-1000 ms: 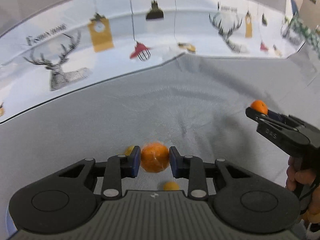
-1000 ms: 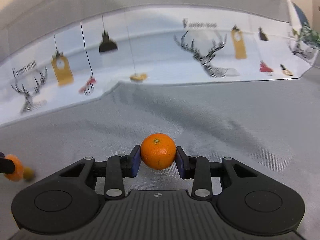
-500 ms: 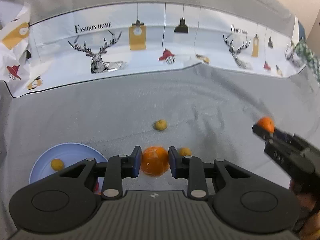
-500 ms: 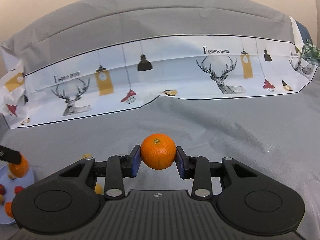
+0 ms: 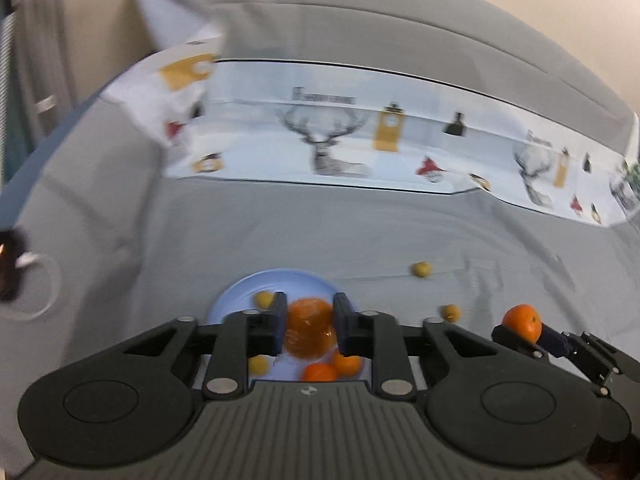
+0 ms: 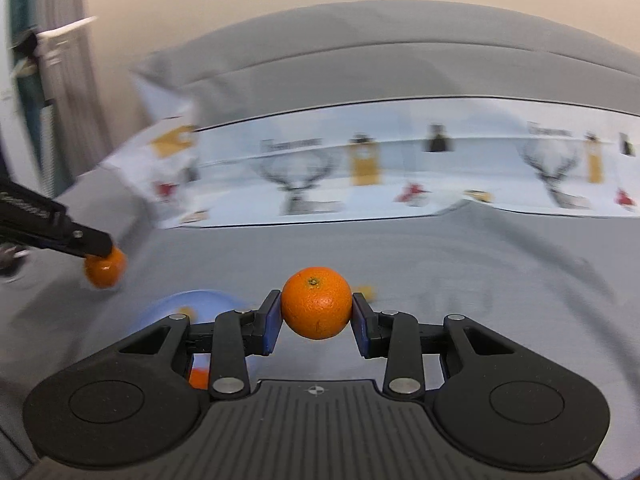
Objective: Organize fruits
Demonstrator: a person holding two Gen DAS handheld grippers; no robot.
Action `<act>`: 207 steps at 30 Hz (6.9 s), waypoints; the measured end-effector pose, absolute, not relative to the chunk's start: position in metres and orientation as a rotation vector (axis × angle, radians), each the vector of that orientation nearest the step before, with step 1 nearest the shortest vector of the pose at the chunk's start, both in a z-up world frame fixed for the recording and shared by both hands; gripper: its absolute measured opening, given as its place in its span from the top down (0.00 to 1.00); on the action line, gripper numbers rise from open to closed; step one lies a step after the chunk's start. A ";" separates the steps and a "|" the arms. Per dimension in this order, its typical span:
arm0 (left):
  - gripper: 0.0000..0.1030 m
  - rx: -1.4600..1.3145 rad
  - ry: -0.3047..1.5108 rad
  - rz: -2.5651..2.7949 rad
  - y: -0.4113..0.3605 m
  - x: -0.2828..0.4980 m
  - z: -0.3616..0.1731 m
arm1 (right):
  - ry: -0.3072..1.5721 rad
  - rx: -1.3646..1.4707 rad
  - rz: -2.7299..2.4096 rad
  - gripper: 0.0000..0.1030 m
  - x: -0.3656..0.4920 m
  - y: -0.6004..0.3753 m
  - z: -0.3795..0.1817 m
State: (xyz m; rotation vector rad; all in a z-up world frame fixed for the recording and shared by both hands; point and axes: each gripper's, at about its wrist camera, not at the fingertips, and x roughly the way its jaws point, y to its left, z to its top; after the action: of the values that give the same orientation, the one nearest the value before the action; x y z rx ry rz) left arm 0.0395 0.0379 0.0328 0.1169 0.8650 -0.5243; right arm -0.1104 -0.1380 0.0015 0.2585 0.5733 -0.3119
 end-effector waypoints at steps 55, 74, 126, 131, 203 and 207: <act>0.16 0.194 1.036 -0.496 0.033 0.079 -0.073 | 0.776 0.274 -0.641 0.01 -0.083 -0.217 -0.128; 0.16 0.176 1.045 -0.346 0.044 0.128 -0.084 | 0.744 0.243 -0.603 0.01 -0.039 -0.245 -0.166; 0.00 0.265 0.859 -0.441 0.018 0.296 -0.200 | 0.693 0.213 -0.590 0.00 -0.031 -0.251 -0.184; 0.00 0.252 0.765 -0.465 0.023 0.286 -0.205 | 0.689 0.237 -0.577 0.00 -0.034 -0.253 -0.183; 0.00 0.212 0.657 -0.485 0.032 0.272 -0.212 | 0.694 0.227 -0.580 0.00 -0.032 -0.253 -0.184; 0.00 0.212 0.657 -0.485 0.032 0.272 -0.212 | 0.694 0.227 -0.580 0.00 -0.032 -0.253 -0.184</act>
State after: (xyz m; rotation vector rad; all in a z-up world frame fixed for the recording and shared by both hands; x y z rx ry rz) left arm 0.2723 0.0323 -0.2123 0.2124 0.6569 -0.4851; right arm -0.0323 -0.2527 -0.1842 0.2272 0.6943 -0.5804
